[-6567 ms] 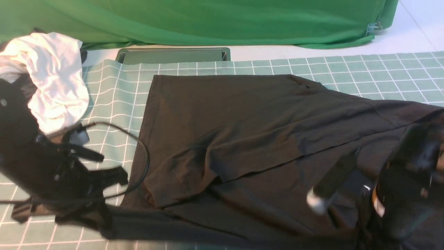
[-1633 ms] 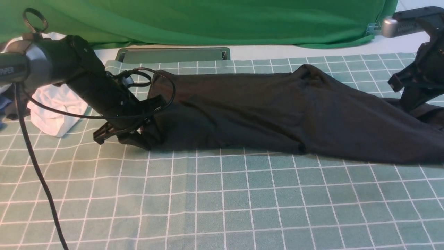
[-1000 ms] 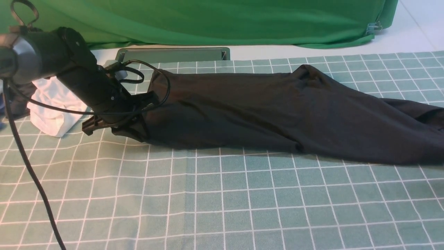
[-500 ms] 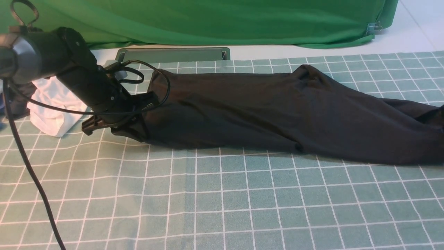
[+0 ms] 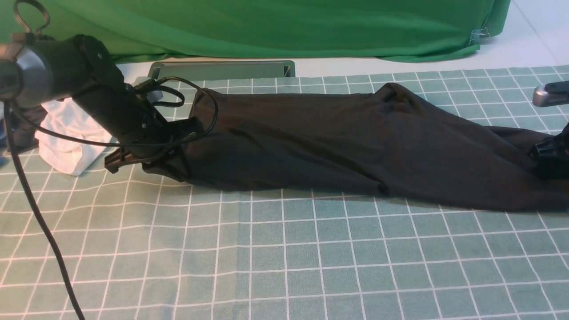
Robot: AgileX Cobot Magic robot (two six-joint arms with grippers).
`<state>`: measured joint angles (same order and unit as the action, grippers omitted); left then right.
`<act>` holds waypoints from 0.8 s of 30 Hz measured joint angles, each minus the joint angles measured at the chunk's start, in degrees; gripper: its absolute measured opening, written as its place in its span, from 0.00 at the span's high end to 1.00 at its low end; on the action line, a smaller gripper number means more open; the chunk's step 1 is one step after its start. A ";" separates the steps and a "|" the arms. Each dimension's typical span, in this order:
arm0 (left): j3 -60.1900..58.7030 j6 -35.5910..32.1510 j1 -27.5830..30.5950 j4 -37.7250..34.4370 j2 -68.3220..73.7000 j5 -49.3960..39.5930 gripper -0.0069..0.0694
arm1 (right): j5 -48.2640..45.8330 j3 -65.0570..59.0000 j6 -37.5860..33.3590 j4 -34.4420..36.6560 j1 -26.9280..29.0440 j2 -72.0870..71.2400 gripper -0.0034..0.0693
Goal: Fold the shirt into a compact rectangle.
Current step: 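Pull the folded dark garment lengthwise by its ends to straighten it flat on the table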
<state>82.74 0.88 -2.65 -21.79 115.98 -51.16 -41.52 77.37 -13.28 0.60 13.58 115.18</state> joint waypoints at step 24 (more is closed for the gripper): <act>0.00 0.06 0.00 0.05 0.00 0.19 0.88 | -4.13 9.68 -1.34 -1.01 0.00 0.35 0.92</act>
<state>82.74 0.94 -2.65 -21.74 115.98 -50.98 -45.65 87.05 -14.62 -0.41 13.58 115.52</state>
